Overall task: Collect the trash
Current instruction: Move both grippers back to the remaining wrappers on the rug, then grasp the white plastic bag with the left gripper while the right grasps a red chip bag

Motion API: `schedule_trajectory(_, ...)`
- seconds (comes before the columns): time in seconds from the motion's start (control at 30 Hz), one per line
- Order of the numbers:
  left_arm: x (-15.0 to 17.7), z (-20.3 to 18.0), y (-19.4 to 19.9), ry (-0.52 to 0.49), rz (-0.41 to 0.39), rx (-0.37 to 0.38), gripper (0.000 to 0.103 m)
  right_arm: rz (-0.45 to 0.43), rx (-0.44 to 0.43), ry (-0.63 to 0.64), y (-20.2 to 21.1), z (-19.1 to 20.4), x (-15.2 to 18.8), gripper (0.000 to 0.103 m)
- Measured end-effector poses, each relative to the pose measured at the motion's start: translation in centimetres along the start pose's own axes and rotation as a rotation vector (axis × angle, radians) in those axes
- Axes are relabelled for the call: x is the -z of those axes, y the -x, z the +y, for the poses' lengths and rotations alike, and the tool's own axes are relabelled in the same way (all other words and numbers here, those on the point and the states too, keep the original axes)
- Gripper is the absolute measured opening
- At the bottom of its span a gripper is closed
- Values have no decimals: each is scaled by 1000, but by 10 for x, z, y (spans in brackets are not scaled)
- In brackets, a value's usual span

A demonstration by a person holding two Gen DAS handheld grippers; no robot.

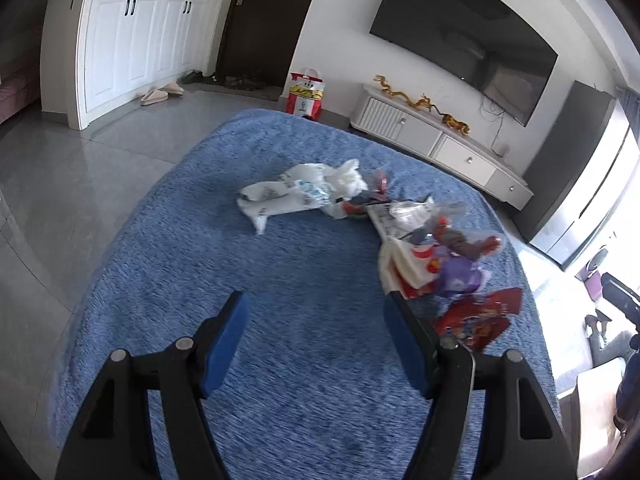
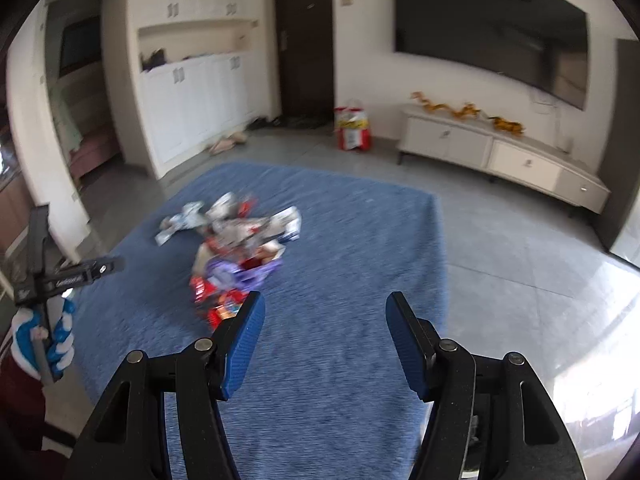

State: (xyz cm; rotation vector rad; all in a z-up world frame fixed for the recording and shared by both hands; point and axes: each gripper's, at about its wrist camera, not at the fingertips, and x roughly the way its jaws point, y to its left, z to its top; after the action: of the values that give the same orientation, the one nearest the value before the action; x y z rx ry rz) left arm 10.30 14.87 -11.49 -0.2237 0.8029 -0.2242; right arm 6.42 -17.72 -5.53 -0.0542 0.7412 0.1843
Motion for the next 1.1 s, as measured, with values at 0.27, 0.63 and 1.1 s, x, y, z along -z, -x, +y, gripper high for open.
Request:
schedule_trajectory(0.27, -40, 11, -20, -101, -36, -33, 76, 99, -100, 102, -48, 55, 0, 62)
schedule_trajectory(0.63, -80, 8, -92, -282, 4, -49, 77, 210, -140, 182, -113, 93, -5, 62)
schedule_trajectory(1.1, -91, 19, -147, -247, 115, 95, 76, 284, -154, 169, -147, 99, 1, 59)
